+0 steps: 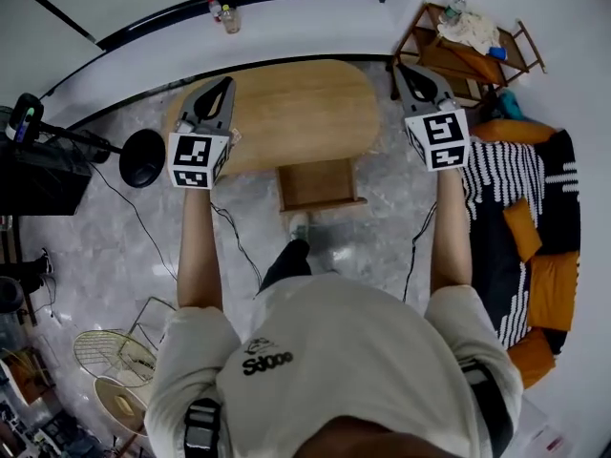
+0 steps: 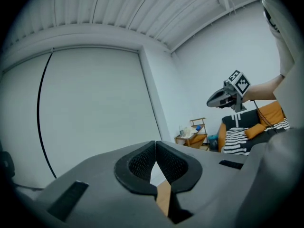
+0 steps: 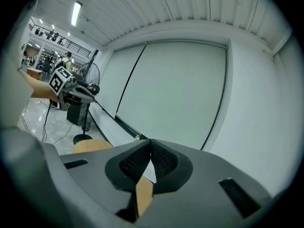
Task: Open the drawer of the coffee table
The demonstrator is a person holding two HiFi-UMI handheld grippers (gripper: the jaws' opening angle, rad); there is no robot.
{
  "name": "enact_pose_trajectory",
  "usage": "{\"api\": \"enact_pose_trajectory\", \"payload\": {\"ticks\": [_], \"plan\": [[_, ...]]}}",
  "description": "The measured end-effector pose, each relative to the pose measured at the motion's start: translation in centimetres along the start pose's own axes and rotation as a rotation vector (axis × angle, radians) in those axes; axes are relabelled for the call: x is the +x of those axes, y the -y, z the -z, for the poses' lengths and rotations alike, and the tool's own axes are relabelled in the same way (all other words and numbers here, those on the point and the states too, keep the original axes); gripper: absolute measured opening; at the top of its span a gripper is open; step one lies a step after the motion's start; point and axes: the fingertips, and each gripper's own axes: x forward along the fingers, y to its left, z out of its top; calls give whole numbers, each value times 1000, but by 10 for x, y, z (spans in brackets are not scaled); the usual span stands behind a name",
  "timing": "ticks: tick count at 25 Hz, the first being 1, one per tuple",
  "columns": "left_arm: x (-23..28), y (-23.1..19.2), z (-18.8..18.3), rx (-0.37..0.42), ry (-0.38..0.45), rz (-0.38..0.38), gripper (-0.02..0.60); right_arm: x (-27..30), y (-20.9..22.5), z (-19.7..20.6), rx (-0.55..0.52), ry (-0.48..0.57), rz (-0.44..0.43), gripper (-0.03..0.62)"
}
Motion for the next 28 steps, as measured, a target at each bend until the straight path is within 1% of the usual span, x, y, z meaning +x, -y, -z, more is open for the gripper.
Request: {"api": "enact_pose_trajectory", "payload": {"ticks": [4, 8, 11, 13, 16, 20, 23, 25, 28], "plan": [[-43, 40, -16, 11, 1, 5, 18, -55, -13, 5, 32, 8, -24, 6], [-88, 70, -42, 32, 41, 3, 18, -109, -32, -3, 28, 27, -29, 6], [-124, 97, -61, 39, 70, 21, 18, -150, -44, -12, 27, 41, -27, 6], [-147, 118, -68, 49, 70, 34, 18, -178, -49, -16, 34, 53, -23, 6], [-183, 143, -73, 48, 56, 19, 18, -216, -62, -20, 48, 69, -28, 6], [-231, 156, -77, 22, 30, -20, 18, -253, -87, -34, 36, 87, -50, 6], [-263, 162, -78, 20, 21, -31, 18, -272, -109, -44, 23, 93, -53, 6], [-283, 160, -77, 26, 15, -42, 18, -282, -125, -51, 9, 93, -46, 6], [-306, 147, -83, 31, 30, -55, 18, -292, -147, -67, -8, 99, -43, 6]]}}
